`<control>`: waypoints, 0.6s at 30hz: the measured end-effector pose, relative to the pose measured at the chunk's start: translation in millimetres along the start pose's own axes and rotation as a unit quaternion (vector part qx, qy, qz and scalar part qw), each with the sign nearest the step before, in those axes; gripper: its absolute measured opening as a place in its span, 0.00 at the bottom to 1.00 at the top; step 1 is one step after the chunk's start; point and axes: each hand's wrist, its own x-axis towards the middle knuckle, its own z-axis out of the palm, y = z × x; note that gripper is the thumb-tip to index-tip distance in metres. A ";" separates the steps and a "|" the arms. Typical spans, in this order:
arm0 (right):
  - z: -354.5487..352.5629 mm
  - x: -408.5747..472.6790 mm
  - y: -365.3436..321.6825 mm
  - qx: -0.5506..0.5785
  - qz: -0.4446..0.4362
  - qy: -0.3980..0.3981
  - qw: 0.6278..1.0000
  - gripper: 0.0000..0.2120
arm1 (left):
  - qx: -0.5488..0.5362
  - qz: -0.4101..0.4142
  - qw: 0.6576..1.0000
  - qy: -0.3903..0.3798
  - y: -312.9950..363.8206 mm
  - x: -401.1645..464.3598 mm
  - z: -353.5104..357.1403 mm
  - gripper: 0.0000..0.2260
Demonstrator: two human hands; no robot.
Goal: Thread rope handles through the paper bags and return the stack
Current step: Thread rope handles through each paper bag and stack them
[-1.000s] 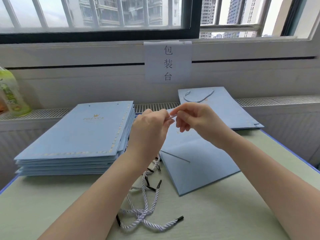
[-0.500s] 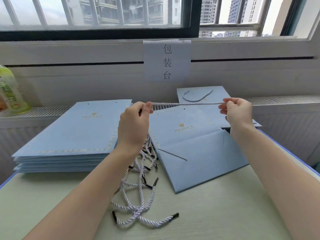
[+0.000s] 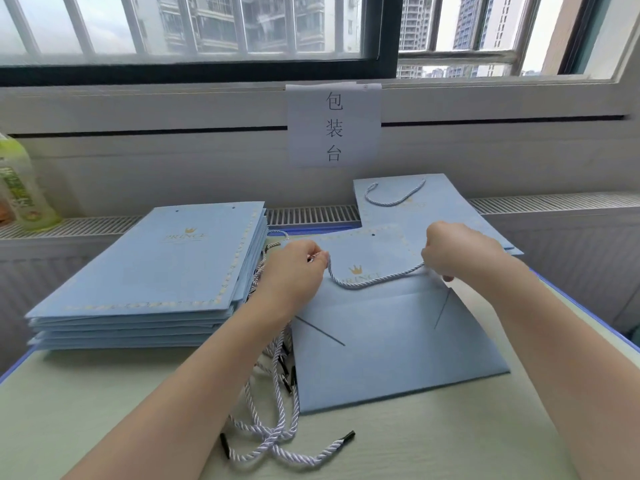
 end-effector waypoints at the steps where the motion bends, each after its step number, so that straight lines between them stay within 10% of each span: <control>1: -1.8 -1.4 -0.3 -0.013 0.000 0.014 1.000 0.07 | 0.011 0.001 1.000 0.003 -0.6 0.0 -0.2 0.10; 11: 29.1 11.0 -9.8 0.228 -0.106 0.118 0.961 0.16 | 0.044 0.033 0.993 0.105 -9.2 -0.9 6.3 0.10; 18: 2.5 12.6 7.3 0.098 -0.033 0.071 0.992 0.16 | 0.021 0.043 0.984 0.169 6.7 -6.7 -4.3 0.11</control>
